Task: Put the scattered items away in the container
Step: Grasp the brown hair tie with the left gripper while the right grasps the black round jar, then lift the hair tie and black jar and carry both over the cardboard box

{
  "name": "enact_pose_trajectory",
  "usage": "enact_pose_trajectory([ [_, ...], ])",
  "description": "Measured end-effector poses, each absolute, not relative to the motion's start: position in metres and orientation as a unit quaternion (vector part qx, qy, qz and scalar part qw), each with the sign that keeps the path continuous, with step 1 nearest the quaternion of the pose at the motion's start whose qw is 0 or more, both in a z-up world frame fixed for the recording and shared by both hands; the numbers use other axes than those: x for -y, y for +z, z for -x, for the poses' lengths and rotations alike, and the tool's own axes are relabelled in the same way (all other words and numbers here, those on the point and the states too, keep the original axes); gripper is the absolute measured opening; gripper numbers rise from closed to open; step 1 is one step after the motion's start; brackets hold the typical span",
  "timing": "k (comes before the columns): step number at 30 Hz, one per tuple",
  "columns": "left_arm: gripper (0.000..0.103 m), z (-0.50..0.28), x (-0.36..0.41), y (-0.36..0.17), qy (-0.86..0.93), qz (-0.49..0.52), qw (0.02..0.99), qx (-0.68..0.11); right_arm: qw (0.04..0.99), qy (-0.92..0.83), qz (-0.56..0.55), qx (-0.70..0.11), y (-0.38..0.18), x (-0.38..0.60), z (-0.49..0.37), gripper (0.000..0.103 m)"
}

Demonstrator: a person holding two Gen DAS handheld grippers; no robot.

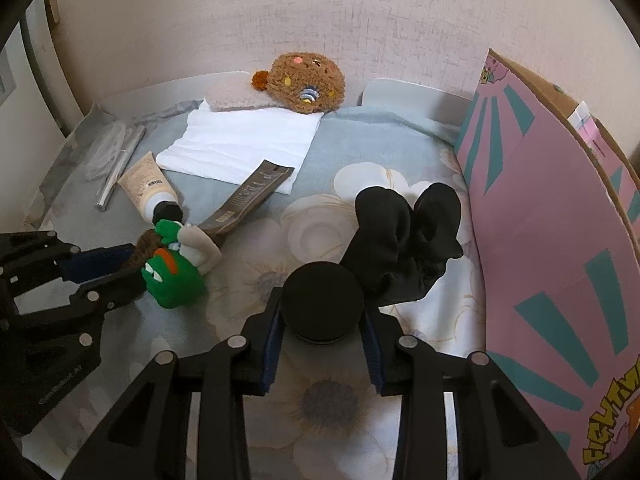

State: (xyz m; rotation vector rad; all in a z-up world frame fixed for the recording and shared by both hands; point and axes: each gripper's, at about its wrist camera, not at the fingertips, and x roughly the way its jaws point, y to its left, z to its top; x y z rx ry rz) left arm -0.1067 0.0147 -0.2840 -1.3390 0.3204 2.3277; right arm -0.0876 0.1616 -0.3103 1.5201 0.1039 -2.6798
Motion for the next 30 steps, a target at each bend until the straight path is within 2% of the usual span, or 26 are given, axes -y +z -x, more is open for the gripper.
enact_pose_trajectory([
  [6,0.013,0.108,-0.001,-0.259,0.843,0.491,0.200,-0.094,0.036,-0.872,-0.487,-0.031,-0.293,-0.162,0.080,0.033],
  [14,0.013,0.115,-0.001,-0.192,0.854,0.480,0.175,-0.093,0.054,-0.873,-0.484,-0.005,-0.234,-0.174,0.066,0.033],
  [19,0.013,0.121,-0.006,-0.156,0.859,0.480,0.170,-0.047,0.065,-0.881,-0.468,-0.014,-0.198,-0.182,0.050,0.033],
  [23,0.013,0.115,-0.016,-0.137,0.867,0.464,0.173,-0.050,0.070,-0.890,-0.451,-0.016,-0.181,-0.189,0.041,0.033],
  [27,0.013,0.108,-0.022,-0.132,0.873,0.453,0.172,-0.057,0.101,-0.892,-0.439,-0.027,-0.180,-0.187,0.032,0.033],
  [30,0.013,0.104,-0.017,-0.143,0.869,0.464,0.165,-0.050,0.122,-0.887,-0.443,-0.038,-0.205,-0.174,0.033,0.033],
])
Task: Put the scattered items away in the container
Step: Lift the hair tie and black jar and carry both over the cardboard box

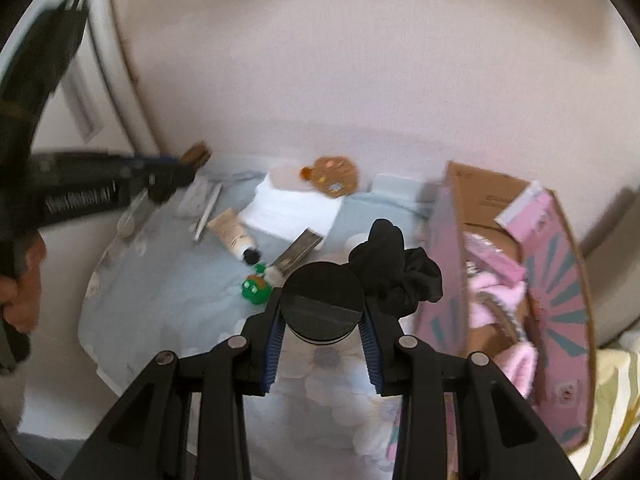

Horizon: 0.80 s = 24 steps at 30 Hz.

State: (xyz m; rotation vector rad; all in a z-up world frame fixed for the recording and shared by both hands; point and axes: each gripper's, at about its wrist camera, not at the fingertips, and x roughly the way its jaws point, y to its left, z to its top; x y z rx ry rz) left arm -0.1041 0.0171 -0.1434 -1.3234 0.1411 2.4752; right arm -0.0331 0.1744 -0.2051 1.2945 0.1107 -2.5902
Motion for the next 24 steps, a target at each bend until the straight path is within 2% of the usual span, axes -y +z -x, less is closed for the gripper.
enact_pose_trajectory([
  [4,0.013,0.094,-0.005,-0.169,0.862,0.482,0.150,-0.052,0.116,-0.879,-0.458,-0.062,-0.256,-0.156,0.037,0.033],
  [12,0.014,0.072,0.013,-0.234,0.849,0.508,0.134,-0.059,0.118,-0.867,-0.477,-0.083,-0.296,-0.143,0.030,0.033],
  [13,0.019,0.069,0.014,-0.242,0.849,0.509,0.132,-0.061,0.120,-0.866,-0.478,-0.083,-0.298,-0.143,0.029,0.033],
  [14,0.033,0.067,0.014,-0.247,0.848,0.510,0.127,-0.064,0.122,-0.866,-0.478,-0.081,-0.299,-0.144,0.027,0.033],
  [15,0.056,0.065,0.014,-0.255,0.846,0.515,0.123,-0.070,0.119,-0.866,-0.478,-0.081,-0.300,-0.144,0.025,0.035],
  [17,0.074,0.061,0.014,-0.262,0.847,0.512,0.119,-0.076,0.105,-0.866,-0.481,-0.087,-0.301,-0.144,0.023,0.043],
  [24,0.075,0.052,0.018,-0.270,0.843,0.518,0.129,-0.062,0.097,-0.866,-0.481,-0.101,-0.297,-0.145,0.011,0.043],
])
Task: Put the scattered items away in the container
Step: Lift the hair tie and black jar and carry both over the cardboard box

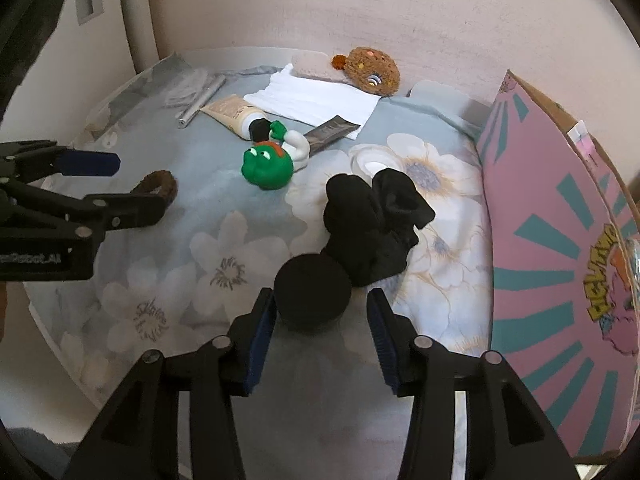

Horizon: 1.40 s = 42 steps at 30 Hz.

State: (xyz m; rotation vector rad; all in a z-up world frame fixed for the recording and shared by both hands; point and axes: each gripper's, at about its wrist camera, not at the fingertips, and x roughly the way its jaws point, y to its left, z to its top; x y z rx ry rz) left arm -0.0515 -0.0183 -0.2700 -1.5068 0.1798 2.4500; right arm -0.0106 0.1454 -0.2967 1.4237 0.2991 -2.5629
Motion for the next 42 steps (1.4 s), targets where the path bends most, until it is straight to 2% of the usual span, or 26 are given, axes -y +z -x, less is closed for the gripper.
enact_pose_trajectory([
  [15,0.073,0.061,0.013,-0.286,0.833,0.531,0.143,-0.058,0.103,-0.866,-0.480,-0.095,-0.295,-0.141,0.011,0.043],
  [16,0.068,0.062,0.014,-0.288,0.833,0.531,0.147,-0.054,0.108,-0.865,-0.481,-0.088,-0.296,-0.141,0.012,0.043],
  [18,0.031,0.063,0.016,-0.289,0.839,0.523,0.139,-0.057,0.113,-0.865,-0.483,-0.079,-0.298,-0.142,0.014,0.043],
  [19,0.027,0.064,0.018,-0.289,0.840,0.522,0.136,-0.060,0.114,-0.864,-0.483,-0.079,-0.299,-0.141,0.014,0.039],
  [20,0.018,0.065,0.020,-0.289,0.839,0.524,0.136,-0.057,0.110,-0.865,-0.482,-0.085,-0.299,-0.139,0.015,0.034],
  [21,0.015,0.067,0.023,-0.288,0.838,0.526,0.138,-0.049,0.108,-0.866,-0.480,-0.088,-0.299,-0.138,0.014,0.032],
  [28,0.015,0.066,0.036,-0.257,0.851,0.507,0.127,-0.051,0.120,-0.868,-0.472,-0.092,-0.285,-0.134,0.009,0.032],
  [33,0.015,0.069,0.027,-0.211,0.865,0.477,0.137,-0.077,0.128,-0.879,-0.455,-0.063,-0.246,-0.141,0.009,0.032],
  [39,0.015,0.093,-0.019,-0.160,0.863,0.466,0.173,-0.089,0.118,-0.884,-0.452,0.001,-0.185,-0.176,0.021,0.032],
  [42,0.015,0.110,-0.064,-0.133,0.866,0.449,0.203,-0.083,0.091,-0.886,-0.455,0.006,-0.158,-0.197,0.025,0.032],
])
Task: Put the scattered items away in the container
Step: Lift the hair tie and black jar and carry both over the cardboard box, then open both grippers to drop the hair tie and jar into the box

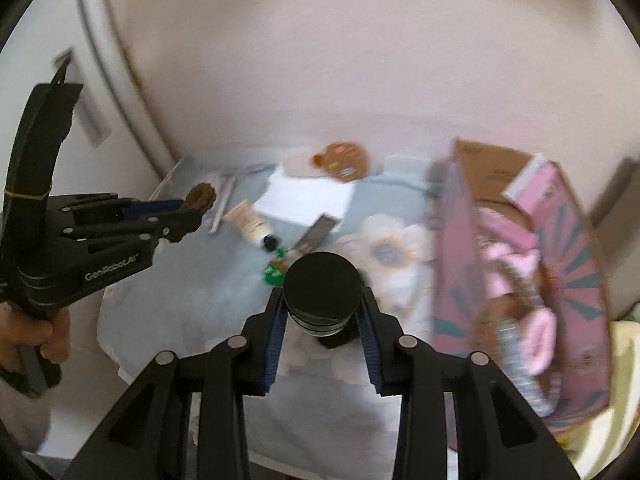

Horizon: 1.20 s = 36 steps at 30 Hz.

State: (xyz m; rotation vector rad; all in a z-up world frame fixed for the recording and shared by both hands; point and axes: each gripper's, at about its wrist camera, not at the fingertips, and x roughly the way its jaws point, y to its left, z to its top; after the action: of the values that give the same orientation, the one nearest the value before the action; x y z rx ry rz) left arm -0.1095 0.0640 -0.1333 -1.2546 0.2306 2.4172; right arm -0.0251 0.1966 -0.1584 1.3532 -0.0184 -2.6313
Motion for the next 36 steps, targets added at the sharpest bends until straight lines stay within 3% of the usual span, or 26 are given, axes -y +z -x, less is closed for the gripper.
enact_pose_trajectory([
  [7,0.015,0.141,-0.171,-0.100,0.861,0.436,0.245,-0.089,0.038,-0.893,-0.448,-0.022,-0.120,-0.251,0.022,0.032],
  [15,0.015,0.160,-0.258,-0.121,0.853,0.449,0.252,-0.083,0.014,-0.880,-0.475,-0.003,-0.142,-0.315,0.021,0.032],
  [32,0.015,0.173,-0.323,-0.182,0.839,0.485,0.225,-0.102,0.018,-0.867,-0.497,0.005,-0.184,-0.381,0.049,0.033],
  [34,0.028,0.172,-0.326,-0.184,0.838,0.486,0.223,-0.105,0.019,-0.866,-0.499,0.005,-0.186,-0.383,0.052,0.033],
  [36,0.067,0.171,-0.325,-0.184,0.840,0.486,0.221,-0.102,0.022,-0.864,-0.503,0.012,-0.189,-0.386,0.054,0.033],
])
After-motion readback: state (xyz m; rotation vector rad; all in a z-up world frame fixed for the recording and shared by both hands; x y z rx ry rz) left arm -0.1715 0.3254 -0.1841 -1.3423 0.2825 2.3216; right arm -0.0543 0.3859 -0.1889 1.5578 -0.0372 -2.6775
